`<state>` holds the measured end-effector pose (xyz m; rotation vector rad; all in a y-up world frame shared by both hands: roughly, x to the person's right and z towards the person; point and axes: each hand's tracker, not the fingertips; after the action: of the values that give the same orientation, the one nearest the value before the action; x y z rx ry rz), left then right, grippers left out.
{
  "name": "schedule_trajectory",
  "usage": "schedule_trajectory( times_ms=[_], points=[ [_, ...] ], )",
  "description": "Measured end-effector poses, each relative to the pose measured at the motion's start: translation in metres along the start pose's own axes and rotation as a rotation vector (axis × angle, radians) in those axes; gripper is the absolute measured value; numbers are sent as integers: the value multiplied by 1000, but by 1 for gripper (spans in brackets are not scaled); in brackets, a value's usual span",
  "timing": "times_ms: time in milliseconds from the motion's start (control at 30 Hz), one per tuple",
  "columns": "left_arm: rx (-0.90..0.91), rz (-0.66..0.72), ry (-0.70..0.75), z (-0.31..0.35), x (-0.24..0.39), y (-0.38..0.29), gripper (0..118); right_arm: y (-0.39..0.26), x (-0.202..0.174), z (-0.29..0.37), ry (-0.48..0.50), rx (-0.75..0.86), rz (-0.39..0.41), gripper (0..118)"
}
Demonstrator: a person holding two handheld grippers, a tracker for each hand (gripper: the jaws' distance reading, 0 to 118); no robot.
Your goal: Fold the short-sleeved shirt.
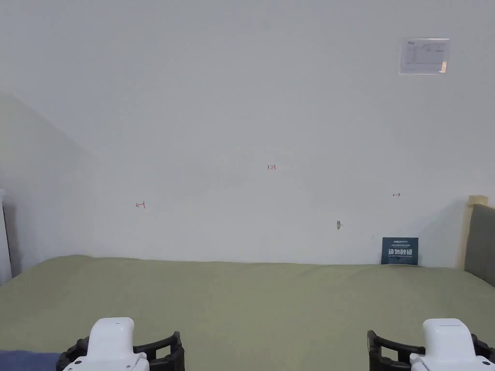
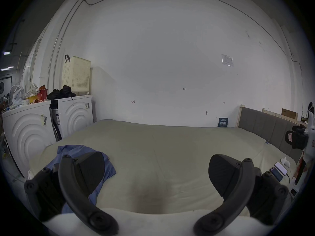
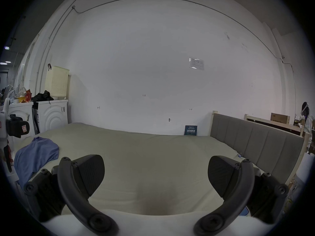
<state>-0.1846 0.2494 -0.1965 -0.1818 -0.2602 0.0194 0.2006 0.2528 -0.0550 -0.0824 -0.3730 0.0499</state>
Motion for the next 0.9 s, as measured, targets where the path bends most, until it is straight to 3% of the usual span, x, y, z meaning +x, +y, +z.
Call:
schedule_trajectory(
  times_ms=[333,900],
  points=[
    [7,0,4,0,0,3,118,2,3,-7,7,-53,-36,118],
    [27,-3,-5,-3,3,1,118,3,-2,-7,17,-28,-1,118]
  ],
)
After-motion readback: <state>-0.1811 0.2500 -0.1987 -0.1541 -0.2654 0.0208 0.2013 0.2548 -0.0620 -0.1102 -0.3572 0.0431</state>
